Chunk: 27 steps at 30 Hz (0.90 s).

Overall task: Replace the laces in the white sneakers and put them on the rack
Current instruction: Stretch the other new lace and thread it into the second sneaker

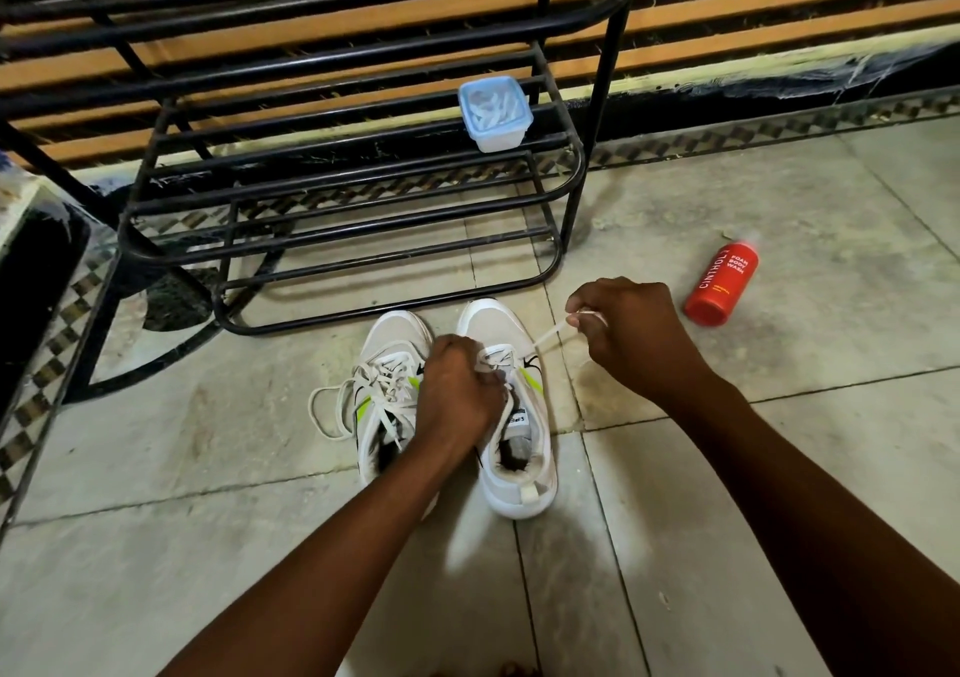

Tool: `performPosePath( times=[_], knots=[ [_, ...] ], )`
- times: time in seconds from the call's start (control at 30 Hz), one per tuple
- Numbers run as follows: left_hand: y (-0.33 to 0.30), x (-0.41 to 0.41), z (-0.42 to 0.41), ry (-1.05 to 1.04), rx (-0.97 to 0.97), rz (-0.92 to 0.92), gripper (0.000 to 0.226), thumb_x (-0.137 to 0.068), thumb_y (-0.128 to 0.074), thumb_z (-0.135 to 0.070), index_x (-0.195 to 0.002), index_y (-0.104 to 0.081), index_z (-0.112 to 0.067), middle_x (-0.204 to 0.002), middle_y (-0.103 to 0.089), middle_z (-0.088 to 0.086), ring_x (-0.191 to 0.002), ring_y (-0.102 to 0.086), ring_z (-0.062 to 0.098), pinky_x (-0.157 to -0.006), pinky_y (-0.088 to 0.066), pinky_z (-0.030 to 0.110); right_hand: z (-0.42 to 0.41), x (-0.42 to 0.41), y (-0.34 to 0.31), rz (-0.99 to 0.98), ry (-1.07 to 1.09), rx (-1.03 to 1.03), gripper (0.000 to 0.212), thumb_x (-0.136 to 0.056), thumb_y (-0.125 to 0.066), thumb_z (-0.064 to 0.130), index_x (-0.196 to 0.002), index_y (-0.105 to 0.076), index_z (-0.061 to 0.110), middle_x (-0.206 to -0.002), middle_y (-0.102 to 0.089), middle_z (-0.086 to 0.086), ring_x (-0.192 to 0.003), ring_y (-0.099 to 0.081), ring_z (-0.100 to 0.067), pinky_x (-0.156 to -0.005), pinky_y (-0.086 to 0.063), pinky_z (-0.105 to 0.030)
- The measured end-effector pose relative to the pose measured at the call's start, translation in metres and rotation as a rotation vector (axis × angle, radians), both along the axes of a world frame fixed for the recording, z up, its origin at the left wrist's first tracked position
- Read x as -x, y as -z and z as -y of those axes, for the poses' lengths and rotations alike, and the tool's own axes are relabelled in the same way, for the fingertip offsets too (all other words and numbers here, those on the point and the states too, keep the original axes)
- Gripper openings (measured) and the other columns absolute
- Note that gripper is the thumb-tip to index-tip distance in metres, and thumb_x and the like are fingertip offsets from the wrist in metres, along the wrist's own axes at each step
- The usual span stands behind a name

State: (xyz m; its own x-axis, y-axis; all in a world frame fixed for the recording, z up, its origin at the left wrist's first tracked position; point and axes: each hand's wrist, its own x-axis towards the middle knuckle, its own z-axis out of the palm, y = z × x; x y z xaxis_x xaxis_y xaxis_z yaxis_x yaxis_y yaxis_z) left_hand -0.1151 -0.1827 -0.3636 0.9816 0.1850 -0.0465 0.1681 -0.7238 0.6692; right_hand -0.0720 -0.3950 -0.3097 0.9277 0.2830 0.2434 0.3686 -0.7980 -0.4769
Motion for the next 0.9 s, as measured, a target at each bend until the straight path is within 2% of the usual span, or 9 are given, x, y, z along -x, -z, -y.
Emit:
performPosePath(
  times=[0.1,0.2,0.27,0.37,0.47,0.53,0.7,0.8,0.9],
  knots=[
    [-0.020,-0.004,-0.001,0.013,0.030,0.079,0.026,-0.089,-0.066,-0.010,-0.114,-0.070,-0.016,-0.119,-0.066,-0.002,-0.111,-0.062,0.019,-0.093,-0.051,0.032,-0.005,0.005,-0.009,-0.085,0.026,-0.279,0.008,-0.090,-0.065,0.011,-0.088,-0.070,0.017,-0.075,-0.068,0.010,-0.075,-0.067,-0.007,-0.080,-0.054,-0.035],
    [-0.036,-0.022,0.010,0.241,0.317,-0.009,0.028,-0.091,-0.072,-0.009,-0.115,-0.075,-0.022,-0.108,-0.075,-0.010,-0.096,-0.068,0.009,-0.085,-0.054,0.027,-0.011,0.008,-0.018,-0.114,0.068,-0.462,0.013,-0.092,-0.063,0.005,-0.087,-0.069,0.015,-0.072,-0.069,0.005,-0.065,-0.071,-0.010,-0.069,-0.057,-0.034],
    [-0.041,-0.034,0.020,0.354,0.454,-0.094,0.029,-0.089,-0.080,-0.020,-0.118,-0.075,-0.022,-0.104,-0.077,0.000,-0.091,-0.067,0.010,-0.086,-0.056,0.031,-0.010,0.006,-0.021,-0.088,0.108,-0.523,0.014,-0.091,-0.062,0.006,-0.087,-0.068,0.018,-0.073,-0.068,0.005,-0.063,-0.069,-0.015,-0.065,-0.057,-0.037],
    [-0.048,-0.042,0.029,0.327,0.621,-0.091,0.021,-0.089,-0.080,-0.019,-0.108,-0.078,-0.011,-0.093,-0.073,0.021,-0.082,-0.064,0.023,-0.081,-0.052,0.035,-0.004,0.004,-0.021,-0.056,0.162,-0.575,0.010,-0.093,-0.064,0.009,-0.089,-0.067,0.017,-0.079,-0.069,0.007,-0.072,-0.068,-0.011,-0.068,-0.054,-0.029],
    [-0.057,-0.045,0.030,0.219,0.732,-0.039,0.013,-0.096,-0.072,-0.010,-0.104,-0.078,-0.003,-0.089,-0.076,0.012,-0.081,-0.067,0.012,-0.074,-0.053,0.020,0.009,0.005,-0.009,-0.106,0.146,-0.654,0.006,-0.095,-0.066,0.009,-0.094,-0.072,0.010,-0.080,-0.071,0.005,-0.067,-0.068,-0.004,-0.063,-0.048,-0.018],
    [-0.056,-0.048,0.025,0.145,0.784,-0.080,0.012,-0.098,-0.067,-0.009,-0.103,-0.078,-0.005,-0.086,-0.075,0.004,-0.080,-0.067,0.007,-0.072,-0.052,0.022,0.020,0.007,0.007,-0.161,0.146,-0.701,0.011,-0.096,-0.066,0.007,-0.095,-0.077,0.009,-0.073,-0.071,0.006,-0.057,-0.061,-0.001,-0.058,-0.043,-0.014],
    [-0.052,-0.051,0.015,0.030,0.944,-0.162,0.016,-0.102,-0.061,-0.013,-0.098,-0.077,-0.012,-0.083,-0.068,0.003,-0.084,-0.062,0.017,-0.073,-0.051,0.034,0.047,0.018,0.053,-0.281,0.207,-0.513,0.017,-0.094,-0.068,0.006,-0.088,-0.079,0.018,-0.063,-0.068,0.013,-0.052,-0.054,-0.001,-0.054,-0.035,-0.012],
    [-0.053,-0.052,0.010,-0.010,1.048,-0.192,0.021,-0.104,-0.059,-0.014,-0.092,-0.076,-0.017,-0.085,-0.069,0.000,-0.087,-0.061,0.017,-0.075,-0.048,0.038,0.063,0.026,0.077,-0.319,0.241,-0.360,0.022,-0.092,-0.067,0.002,-0.091,-0.079,0.020,-0.074,-0.072,0.009,-0.066,-0.062,-0.001,-0.062,-0.038,-0.008],
    [-0.051,-0.053,0.005,-0.072,1.158,-0.216,0.019,-0.104,-0.058,-0.015,-0.094,-0.074,-0.016,-0.090,-0.071,0.000,-0.088,-0.062,0.016,-0.067,-0.044,0.035,0.081,0.035,0.094,-0.364,0.282,-0.253,0.022,-0.090,-0.066,0.000,-0.094,-0.080,0.017,-0.077,-0.071,0.008,-0.076,-0.065,-0.011,-0.067,-0.039,-0.003]
  ],
)
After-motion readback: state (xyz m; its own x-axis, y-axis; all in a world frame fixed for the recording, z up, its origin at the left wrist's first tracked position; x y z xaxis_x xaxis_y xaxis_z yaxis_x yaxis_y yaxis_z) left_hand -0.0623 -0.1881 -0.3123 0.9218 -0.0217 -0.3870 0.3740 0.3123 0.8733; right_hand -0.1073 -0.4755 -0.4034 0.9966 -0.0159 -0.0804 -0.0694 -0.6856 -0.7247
